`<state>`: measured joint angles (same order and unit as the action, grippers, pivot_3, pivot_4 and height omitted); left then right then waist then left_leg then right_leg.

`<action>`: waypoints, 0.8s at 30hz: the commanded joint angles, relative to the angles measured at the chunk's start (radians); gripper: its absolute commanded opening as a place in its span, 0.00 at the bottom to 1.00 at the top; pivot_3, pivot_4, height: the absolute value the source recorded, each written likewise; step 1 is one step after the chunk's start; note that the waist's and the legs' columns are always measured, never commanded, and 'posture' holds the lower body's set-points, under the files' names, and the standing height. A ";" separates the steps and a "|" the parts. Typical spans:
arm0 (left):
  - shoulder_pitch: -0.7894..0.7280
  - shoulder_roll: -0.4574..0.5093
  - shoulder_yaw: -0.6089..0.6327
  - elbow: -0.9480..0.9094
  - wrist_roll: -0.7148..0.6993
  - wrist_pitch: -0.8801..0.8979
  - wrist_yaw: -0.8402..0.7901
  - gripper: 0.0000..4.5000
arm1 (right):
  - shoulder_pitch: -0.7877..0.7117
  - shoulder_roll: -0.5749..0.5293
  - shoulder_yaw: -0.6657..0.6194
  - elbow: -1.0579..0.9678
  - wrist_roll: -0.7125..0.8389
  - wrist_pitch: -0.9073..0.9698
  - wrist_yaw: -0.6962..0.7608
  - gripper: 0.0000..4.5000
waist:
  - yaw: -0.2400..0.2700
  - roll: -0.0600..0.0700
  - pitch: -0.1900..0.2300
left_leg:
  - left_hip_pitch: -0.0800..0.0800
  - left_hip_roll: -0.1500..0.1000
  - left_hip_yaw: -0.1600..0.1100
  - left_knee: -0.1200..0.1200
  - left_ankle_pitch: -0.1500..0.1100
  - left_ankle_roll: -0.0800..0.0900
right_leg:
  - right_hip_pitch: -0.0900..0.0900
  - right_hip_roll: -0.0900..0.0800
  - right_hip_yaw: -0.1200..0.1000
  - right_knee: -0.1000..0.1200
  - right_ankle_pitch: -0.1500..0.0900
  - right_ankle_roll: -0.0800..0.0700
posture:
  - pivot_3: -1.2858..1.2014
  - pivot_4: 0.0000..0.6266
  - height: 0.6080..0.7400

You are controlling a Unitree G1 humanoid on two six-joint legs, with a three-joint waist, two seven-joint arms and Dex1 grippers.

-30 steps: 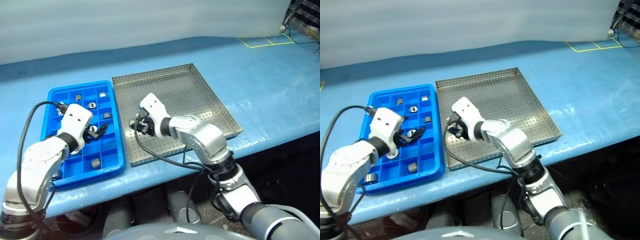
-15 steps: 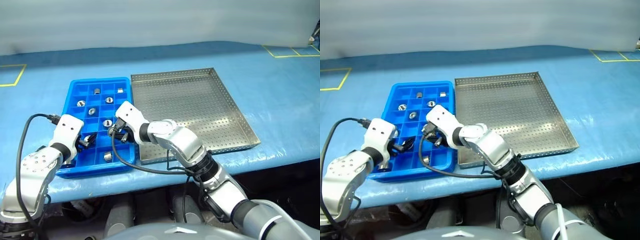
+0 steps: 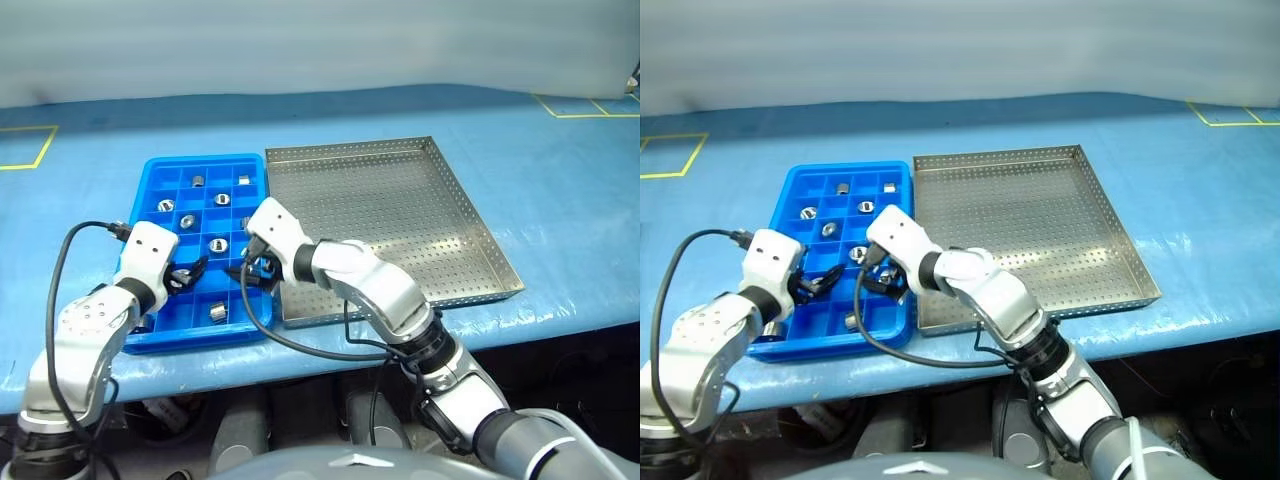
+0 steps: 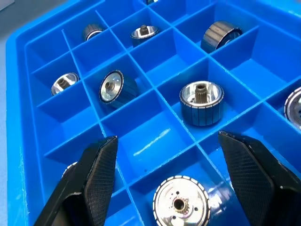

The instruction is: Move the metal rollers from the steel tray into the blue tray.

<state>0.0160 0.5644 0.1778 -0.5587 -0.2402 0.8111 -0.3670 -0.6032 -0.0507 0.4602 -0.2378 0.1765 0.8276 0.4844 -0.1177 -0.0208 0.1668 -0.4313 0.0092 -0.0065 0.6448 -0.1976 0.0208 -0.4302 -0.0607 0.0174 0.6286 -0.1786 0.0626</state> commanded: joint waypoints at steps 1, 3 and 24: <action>-0.043 -0.042 -0.039 -0.048 -0.029 -0.111 -0.035 0.83 | 0.015 -0.067 -0.125 -0.062 -0.040 -0.138 -0.041 0.88 | 0.004 -0.001 0.000 | 0.000 0.000 0.000 0.000 0.000 0.000 | 0.000 0.000 0.000 0.000 -0.001 0.001 | 0.46 0.24 1.00; -0.072 -0.068 -0.077 -0.045 -0.047 -0.149 -0.061 0.83 | 0.034 -0.126 -0.187 -0.049 -0.048 -0.165 -0.047 0.88 | 0.010 -0.001 -0.001 | 0.001 -0.001 0.000 0.001 0.000 0.000 | 0.001 -0.001 0.000 -0.001 0.000 0.001 | 0.46 0.24 1.00; -0.154 -0.107 -0.209 0.135 -0.010 -0.401 -0.182 0.83 | 0.253 -0.433 -0.409 -0.074 0.115 -0.174 0.163 0.88 | -0.046 0.000 0.000 | 0.001 -0.001 0.006 0.003 0.000 0.001 | 0.002 0.002 0.002 0.000 -0.001 0.000 | 0.42 0.24 1.00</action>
<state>-0.1300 0.4567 -0.0488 -0.4175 -0.2533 0.4356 -0.5531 -0.3455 -0.4732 0.0715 -0.2750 0.2795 0.6624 0.6474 -0.1636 -0.0208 0.1664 -0.4304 0.0085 -0.0009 0.6474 -0.1977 0.0218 -0.4287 -0.0583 0.0191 0.6288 -0.1794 0.0629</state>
